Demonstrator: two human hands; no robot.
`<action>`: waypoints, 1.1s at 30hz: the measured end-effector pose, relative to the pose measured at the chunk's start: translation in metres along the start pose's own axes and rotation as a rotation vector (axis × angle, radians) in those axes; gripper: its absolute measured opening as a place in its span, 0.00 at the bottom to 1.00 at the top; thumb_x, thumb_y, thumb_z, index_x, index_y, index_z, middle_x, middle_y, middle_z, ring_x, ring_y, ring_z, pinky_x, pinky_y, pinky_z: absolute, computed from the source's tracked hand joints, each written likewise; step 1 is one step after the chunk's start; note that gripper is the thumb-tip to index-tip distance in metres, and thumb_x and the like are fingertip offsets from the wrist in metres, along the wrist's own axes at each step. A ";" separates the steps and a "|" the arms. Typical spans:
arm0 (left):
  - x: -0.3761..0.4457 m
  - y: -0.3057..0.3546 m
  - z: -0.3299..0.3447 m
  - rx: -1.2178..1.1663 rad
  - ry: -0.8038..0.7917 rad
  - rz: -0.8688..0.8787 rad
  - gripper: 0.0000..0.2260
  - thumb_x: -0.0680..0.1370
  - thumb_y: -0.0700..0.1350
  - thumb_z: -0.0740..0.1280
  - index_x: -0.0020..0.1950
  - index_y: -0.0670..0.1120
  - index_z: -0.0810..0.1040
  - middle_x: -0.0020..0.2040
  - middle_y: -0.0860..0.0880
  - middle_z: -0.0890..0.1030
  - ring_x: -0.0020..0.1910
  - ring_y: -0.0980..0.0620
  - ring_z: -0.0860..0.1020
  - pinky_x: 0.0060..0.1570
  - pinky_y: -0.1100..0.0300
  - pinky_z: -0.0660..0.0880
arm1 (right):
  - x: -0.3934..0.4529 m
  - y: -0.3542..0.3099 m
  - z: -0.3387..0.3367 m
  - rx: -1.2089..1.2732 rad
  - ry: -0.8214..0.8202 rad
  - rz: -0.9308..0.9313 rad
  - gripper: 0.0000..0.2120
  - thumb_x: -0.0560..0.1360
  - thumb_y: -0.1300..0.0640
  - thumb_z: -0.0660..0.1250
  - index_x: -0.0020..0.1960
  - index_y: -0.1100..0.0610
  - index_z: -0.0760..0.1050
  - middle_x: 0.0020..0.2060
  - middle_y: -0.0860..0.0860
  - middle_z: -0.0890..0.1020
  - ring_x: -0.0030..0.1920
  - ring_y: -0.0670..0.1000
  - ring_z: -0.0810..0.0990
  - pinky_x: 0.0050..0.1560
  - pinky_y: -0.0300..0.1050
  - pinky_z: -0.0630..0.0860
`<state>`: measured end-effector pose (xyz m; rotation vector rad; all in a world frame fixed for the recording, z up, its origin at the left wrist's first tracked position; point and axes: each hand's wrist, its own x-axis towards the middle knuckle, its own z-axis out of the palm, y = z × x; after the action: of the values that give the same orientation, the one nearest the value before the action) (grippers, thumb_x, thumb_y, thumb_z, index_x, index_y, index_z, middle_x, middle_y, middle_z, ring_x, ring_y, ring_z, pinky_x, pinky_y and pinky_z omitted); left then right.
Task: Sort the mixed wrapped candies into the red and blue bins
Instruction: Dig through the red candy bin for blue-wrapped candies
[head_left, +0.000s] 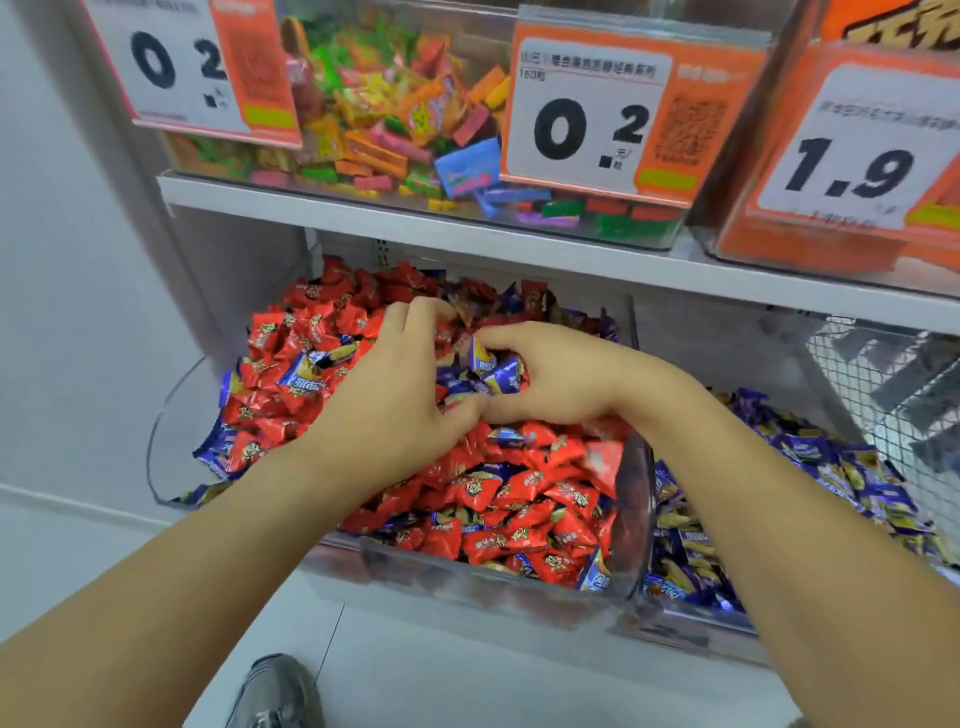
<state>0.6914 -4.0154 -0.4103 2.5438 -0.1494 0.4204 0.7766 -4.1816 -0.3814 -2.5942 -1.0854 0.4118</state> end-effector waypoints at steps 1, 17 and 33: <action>0.001 -0.002 -0.002 0.007 -0.053 0.006 0.33 0.71 0.55 0.75 0.70 0.49 0.65 0.63 0.49 0.71 0.56 0.54 0.74 0.51 0.67 0.68 | -0.003 -0.002 -0.002 0.009 -0.046 -0.017 0.19 0.73 0.50 0.76 0.59 0.42 0.72 0.53 0.41 0.77 0.50 0.45 0.76 0.53 0.45 0.71; -0.002 -0.006 -0.033 -0.068 -0.038 0.020 0.03 0.75 0.49 0.73 0.47 0.56 0.82 0.37 0.59 0.81 0.39 0.61 0.78 0.37 0.72 0.71 | -0.031 0.012 -0.030 0.273 -0.061 -0.029 0.29 0.73 0.60 0.76 0.70 0.45 0.72 0.51 0.46 0.83 0.40 0.47 0.83 0.45 0.45 0.80; -0.006 -0.002 -0.032 -0.360 0.010 -0.280 0.06 0.79 0.52 0.65 0.45 0.52 0.79 0.36 0.50 0.81 0.31 0.52 0.77 0.33 0.56 0.74 | -0.021 0.001 -0.005 -0.042 0.127 -0.144 0.04 0.74 0.50 0.74 0.49 0.47 0.82 0.42 0.41 0.83 0.42 0.40 0.79 0.48 0.40 0.74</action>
<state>0.6773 -3.9963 -0.3873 2.1660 0.1250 0.2685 0.7651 -4.1981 -0.3738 -2.5181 -1.2379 0.1897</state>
